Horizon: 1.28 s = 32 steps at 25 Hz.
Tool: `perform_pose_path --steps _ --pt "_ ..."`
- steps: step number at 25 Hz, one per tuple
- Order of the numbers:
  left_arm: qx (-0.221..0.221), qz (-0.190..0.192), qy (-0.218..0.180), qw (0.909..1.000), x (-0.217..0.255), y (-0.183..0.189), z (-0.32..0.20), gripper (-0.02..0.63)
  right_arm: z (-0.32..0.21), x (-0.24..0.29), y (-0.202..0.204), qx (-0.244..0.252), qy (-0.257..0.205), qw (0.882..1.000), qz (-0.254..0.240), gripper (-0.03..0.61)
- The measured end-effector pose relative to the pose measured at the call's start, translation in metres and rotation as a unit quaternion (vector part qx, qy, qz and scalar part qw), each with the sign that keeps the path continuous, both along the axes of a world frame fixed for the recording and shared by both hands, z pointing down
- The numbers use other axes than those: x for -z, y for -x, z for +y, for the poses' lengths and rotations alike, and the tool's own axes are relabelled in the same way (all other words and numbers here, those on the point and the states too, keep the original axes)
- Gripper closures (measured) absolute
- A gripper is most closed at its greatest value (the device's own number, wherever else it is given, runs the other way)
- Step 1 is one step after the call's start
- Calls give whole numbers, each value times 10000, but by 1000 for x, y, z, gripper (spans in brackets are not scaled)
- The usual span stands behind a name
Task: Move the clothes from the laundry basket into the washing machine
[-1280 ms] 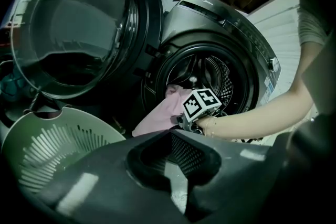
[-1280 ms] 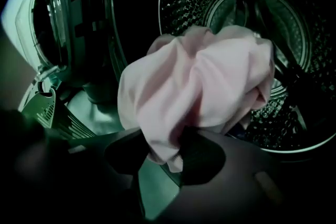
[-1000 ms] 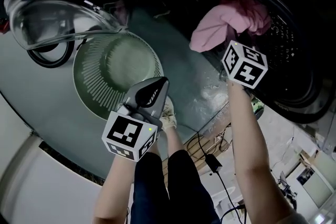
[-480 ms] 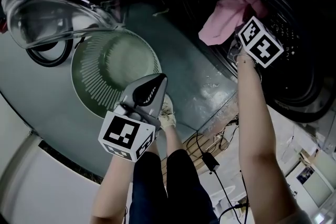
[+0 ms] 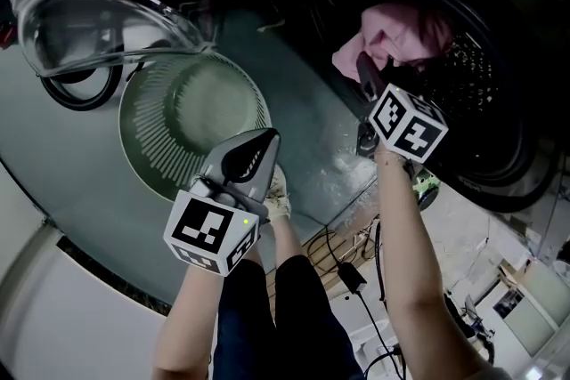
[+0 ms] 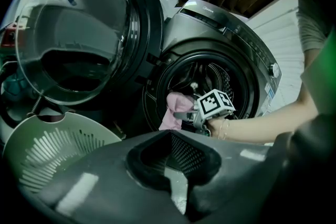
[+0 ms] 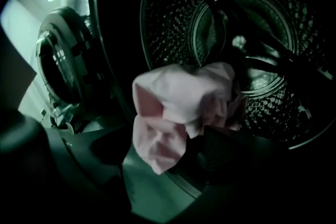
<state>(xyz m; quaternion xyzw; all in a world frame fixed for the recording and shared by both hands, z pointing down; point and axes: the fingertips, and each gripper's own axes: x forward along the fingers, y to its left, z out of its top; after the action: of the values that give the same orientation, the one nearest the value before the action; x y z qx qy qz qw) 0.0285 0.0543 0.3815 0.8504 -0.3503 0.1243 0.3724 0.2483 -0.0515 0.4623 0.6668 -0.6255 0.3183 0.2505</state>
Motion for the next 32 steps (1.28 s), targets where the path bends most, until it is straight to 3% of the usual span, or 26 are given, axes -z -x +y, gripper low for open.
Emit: perform_pose_path --steps 4,7,10,13,15,17,21,27,32 --pt "55 -26 -6 10000 -2 5 1 611 22 -36 23 350 585 9974 212 160" --pt "71 -27 4 10000 -5 8 1 611 21 -51 20 331 799 9947 553 267" --pt "52 -5 33 10000 -8 8 2 611 13 -53 12 216 903 9946 467 339" --pt "31 14 61 10000 -7 5 4 611 5 -39 14 399 723 9958 393 411" --pt "27 43 66 10000 -6 3 4 611 -4 -17 9 402 299 9968 622 540" --pt "34 55 29 10000 -4 2 2 611 -16 0 -6 245 -12 9966 788 540" --pt "54 30 -29 10000 4 6 -1 611 -42 5 -36 -88 -184 9936 1107 540" --pt "39 85 -45 9999 8 8 0 611 -78 37 -77 -704 -657 9771 1897 543" --pt "41 60 -33 10000 8 15 3 611 -82 10 -83 -823 -147 9833 1618 545"
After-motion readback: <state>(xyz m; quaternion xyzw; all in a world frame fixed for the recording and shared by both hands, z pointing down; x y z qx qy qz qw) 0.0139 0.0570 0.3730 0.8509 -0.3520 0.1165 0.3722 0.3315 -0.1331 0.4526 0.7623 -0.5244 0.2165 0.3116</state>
